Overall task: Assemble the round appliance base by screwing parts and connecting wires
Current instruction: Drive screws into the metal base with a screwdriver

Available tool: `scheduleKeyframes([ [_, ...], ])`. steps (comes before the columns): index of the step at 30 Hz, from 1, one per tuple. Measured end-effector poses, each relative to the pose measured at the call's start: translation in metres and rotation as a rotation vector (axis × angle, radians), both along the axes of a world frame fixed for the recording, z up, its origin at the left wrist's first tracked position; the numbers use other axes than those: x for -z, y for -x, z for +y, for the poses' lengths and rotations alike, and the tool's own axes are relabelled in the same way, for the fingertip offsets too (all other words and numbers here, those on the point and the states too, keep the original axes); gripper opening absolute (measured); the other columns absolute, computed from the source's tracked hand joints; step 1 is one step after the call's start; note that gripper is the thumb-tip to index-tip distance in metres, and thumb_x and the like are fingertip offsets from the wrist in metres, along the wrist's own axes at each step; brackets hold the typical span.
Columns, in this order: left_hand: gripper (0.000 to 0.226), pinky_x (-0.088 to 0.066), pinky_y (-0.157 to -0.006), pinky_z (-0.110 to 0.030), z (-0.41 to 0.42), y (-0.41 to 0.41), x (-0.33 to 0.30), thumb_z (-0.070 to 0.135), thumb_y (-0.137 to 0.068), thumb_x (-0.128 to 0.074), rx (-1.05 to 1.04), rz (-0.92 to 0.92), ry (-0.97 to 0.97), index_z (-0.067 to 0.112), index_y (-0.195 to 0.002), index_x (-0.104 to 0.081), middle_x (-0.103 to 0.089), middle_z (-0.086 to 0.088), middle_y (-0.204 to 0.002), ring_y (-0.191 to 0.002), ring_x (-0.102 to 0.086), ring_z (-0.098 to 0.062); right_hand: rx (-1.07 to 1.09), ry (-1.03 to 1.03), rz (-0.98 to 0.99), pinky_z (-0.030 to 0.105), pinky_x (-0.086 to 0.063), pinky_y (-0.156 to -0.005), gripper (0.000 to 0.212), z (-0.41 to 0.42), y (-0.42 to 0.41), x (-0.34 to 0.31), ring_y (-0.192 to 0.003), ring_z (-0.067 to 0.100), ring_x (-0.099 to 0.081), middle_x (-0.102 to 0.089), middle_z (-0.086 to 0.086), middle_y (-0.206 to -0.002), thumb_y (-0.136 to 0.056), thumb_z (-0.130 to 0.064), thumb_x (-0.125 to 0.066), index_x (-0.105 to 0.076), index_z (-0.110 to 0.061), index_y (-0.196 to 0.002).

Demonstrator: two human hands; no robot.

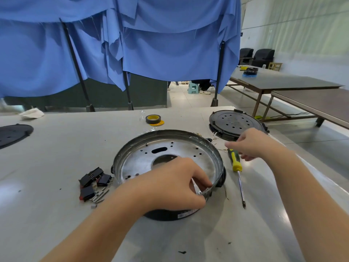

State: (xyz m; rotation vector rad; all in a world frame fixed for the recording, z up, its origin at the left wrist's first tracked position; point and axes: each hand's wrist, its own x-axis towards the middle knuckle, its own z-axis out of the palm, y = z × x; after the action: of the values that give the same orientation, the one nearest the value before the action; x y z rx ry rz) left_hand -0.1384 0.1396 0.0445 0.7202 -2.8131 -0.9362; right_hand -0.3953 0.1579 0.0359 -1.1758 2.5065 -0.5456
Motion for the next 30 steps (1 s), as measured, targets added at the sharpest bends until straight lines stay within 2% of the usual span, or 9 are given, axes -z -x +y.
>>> scheduleKeyframes([
  [4,0.034,-0.053,-0.073,-0.015,0.002,0.007,0.007,0.021,-0.081,-0.062,-0.008,0.082,0.033,0.029,-0.113,-0.07,-0.073,0.009,-0.083,-0.075,-0.065,0.002,-0.215,-0.028,-0.189,0.021,-0.054,-0.05,0.043,0.003,-0.025,-0.02,-0.058,0.011,-0.071,-0.072,0.003,-0.076,-0.08,-0.056,-0.066,-0.064,-0.014,-0.09],
  [7,0.023,-0.053,-0.073,-0.022,0.003,0.01,0.008,0.02,-0.085,-0.061,-0.004,0.132,0.007,0.02,-0.104,-0.073,-0.073,-0.001,-0.086,-0.076,-0.066,-0.011,-0.297,-0.131,-0.132,0.024,-0.055,-0.05,0.032,0.002,-0.04,-0.017,-0.06,0.016,-0.072,-0.073,0.01,-0.078,-0.083,-0.035,-0.071,-0.063,-0.006,-0.094],
  [10,0.017,-0.048,-0.066,-0.008,-0.003,0.006,0.001,0.026,-0.089,-0.063,-0.01,0.192,-0.043,0.024,-0.099,-0.076,-0.072,0.017,-0.085,-0.076,-0.064,0.004,-0.295,-0.173,-0.086,0.033,-0.061,-0.061,0.014,0.0,-0.045,-0.011,-0.065,0.025,-0.073,-0.073,0.018,-0.075,-0.084,-0.013,-0.06,-0.059,0.0,-0.089],
  [13,0.014,-0.045,-0.054,-0.007,-0.02,-0.007,-0.011,0.029,-0.09,-0.063,-0.073,0.229,-0.066,0.028,-0.097,-0.075,-0.07,0.022,-0.076,-0.065,-0.062,0.006,-0.278,-0.154,-0.057,0.027,-0.057,-0.054,0.011,-0.002,-0.043,-0.009,-0.056,0.02,-0.071,-0.072,0.012,-0.067,-0.088,-0.011,-0.054,-0.057,0.0,-0.088],
  [17,0.013,-0.047,-0.067,-0.012,-0.051,-0.028,-0.018,0.031,-0.089,-0.064,-0.246,0.248,0.065,0.035,-0.096,-0.075,-0.07,0.021,-0.082,-0.079,-0.064,0.004,-0.255,-0.065,-0.012,0.02,-0.047,-0.041,0.008,-0.004,-0.036,-0.004,-0.044,0.015,-0.066,-0.069,0.014,-0.079,-0.094,-0.013,-0.053,-0.057,-0.006,-0.091],
  [21,0.019,-0.04,-0.064,-0.009,-0.074,-0.043,-0.016,0.031,-0.088,-0.066,-0.393,0.184,0.195,0.031,-0.106,-0.071,-0.063,0.019,-0.091,-0.081,-0.059,-0.001,-0.242,-0.014,0.117,0.026,-0.052,-0.053,0.019,-0.006,-0.032,0.0,-0.056,0.013,-0.064,-0.067,0.002,-0.084,-0.095,-0.024,-0.056,-0.062,-0.018,-0.112],
  [25,0.042,-0.04,-0.068,-0.02,-0.089,-0.053,-0.008,0.033,-0.087,-0.065,-0.493,-0.028,0.293,0.026,-0.127,-0.056,-0.056,0.007,-0.106,-0.083,-0.053,-0.006,-0.23,0.008,0.216,0.032,-0.051,-0.076,0.03,-0.007,-0.03,0.001,-0.077,0.012,-0.06,-0.067,0.001,-0.105,-0.094,-0.032,-0.056,-0.061,-0.022,-0.122],
  [28,0.054,-0.041,-0.068,-0.02,-0.094,-0.055,-0.003,0.028,-0.087,-0.066,-0.505,-0.079,0.207,0.023,-0.138,-0.047,-0.054,0.005,-0.111,-0.088,-0.054,-0.008,-0.246,0.078,0.362,0.034,-0.048,-0.087,0.038,-0.008,-0.037,-0.003,-0.096,0.016,-0.057,-0.061,0.0,-0.113,-0.093,-0.037,-0.055,-0.056,-0.022,-0.128],
  [30,0.063,-0.043,-0.076,-0.021,-0.097,-0.055,-0.002,0.022,-0.086,-0.067,-0.502,-0.034,0.168,0.025,-0.142,-0.04,-0.053,0.002,-0.122,-0.098,-0.055,-0.012,-0.322,0.202,0.366,0.031,-0.047,-0.085,0.034,-0.006,-0.051,-0.012,-0.095,0.013,-0.054,-0.057,-0.004,-0.106,-0.093,-0.039,-0.055,-0.058,-0.024,-0.123],
])
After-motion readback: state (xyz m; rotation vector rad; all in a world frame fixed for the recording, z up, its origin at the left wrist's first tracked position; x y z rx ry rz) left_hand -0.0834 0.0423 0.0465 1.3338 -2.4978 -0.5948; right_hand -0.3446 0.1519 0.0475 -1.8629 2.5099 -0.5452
